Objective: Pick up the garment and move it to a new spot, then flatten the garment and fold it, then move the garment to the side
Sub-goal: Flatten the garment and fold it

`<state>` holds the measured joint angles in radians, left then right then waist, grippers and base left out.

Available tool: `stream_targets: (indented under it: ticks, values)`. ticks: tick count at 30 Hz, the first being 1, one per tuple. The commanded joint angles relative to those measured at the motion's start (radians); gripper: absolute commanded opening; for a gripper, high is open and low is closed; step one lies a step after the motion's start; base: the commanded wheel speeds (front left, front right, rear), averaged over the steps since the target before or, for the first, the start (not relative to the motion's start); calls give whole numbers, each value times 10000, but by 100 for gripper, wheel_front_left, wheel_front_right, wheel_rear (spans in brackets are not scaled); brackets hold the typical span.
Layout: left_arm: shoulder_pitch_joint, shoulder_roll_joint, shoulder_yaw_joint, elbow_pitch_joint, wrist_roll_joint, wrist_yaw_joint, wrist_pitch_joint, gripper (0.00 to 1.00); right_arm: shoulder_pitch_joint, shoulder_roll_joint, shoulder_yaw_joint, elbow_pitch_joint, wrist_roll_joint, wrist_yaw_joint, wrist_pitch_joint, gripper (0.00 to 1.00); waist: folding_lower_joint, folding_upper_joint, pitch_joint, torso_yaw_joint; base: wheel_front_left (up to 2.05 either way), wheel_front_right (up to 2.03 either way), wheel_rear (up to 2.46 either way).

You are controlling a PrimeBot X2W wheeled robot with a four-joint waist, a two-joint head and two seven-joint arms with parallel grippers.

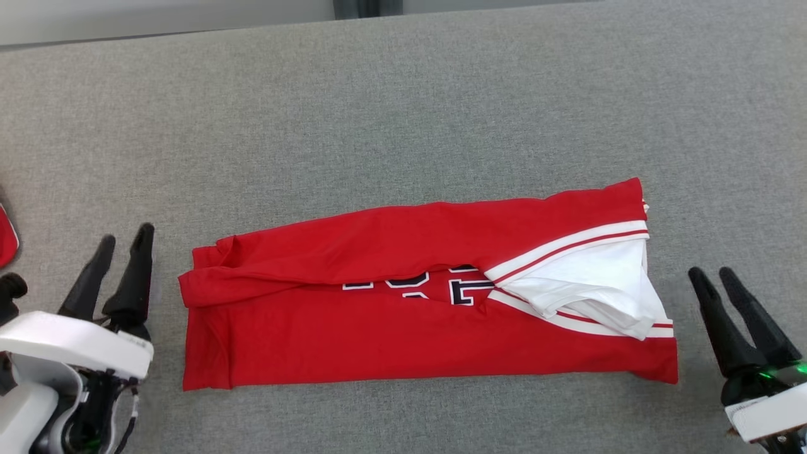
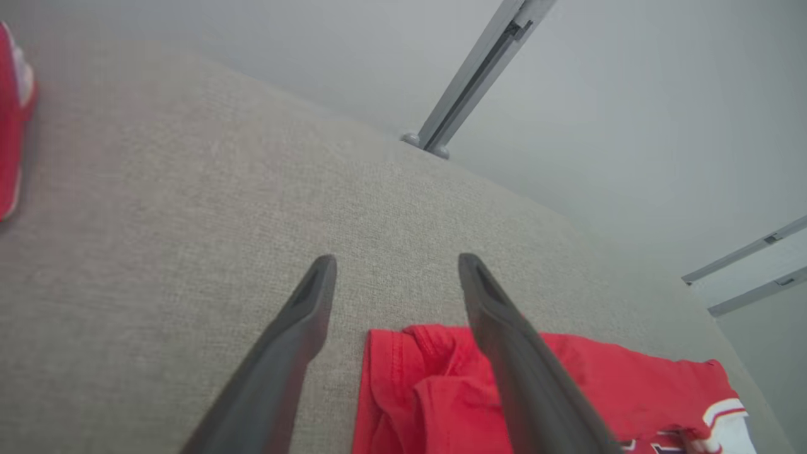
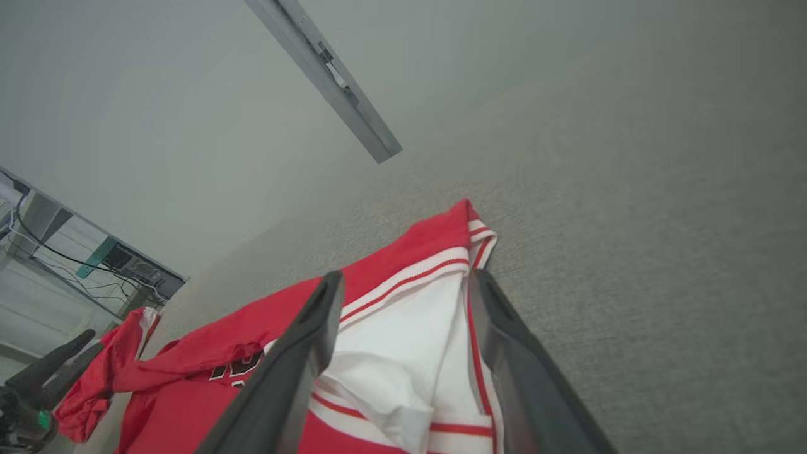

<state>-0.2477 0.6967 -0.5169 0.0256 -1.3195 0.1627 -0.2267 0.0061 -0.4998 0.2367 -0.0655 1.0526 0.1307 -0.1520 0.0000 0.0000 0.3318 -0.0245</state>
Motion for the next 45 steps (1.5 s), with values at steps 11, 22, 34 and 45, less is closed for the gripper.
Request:
stream_targets:
  ticks: [11, 22, 34, 45]
  values:
    - [514, -1522, 1761, -1842, 4426, 2353, -382, 100, -881, 2486, -2246, 487, -3917, 1, -699, 100, 0, 0, -488, 182, 0, 0, 0]
    - [1313, -2221, 2119, -1474, 6902, 1928, -378, 100, -1062, 3258, -2237, 831, -7381, 1, -105, 100, 0, 0, -1137, 446, 0, 0, 0]
    - [1353, -2505, 2086, -371, 7547, 1111, -381, 100, -774, 3422, -2295, 1184, -7874, -1, 56, 100, 0, 0, -1407, 686, 0, 0, 0]
    - [1125, -2719, 2229, 1, 7638, 840, -382, 100, -1034, 3423, -2496, 1404, -7822, -1, 230, 100, 0, 0, -1257, 805, 0, 0, 0]
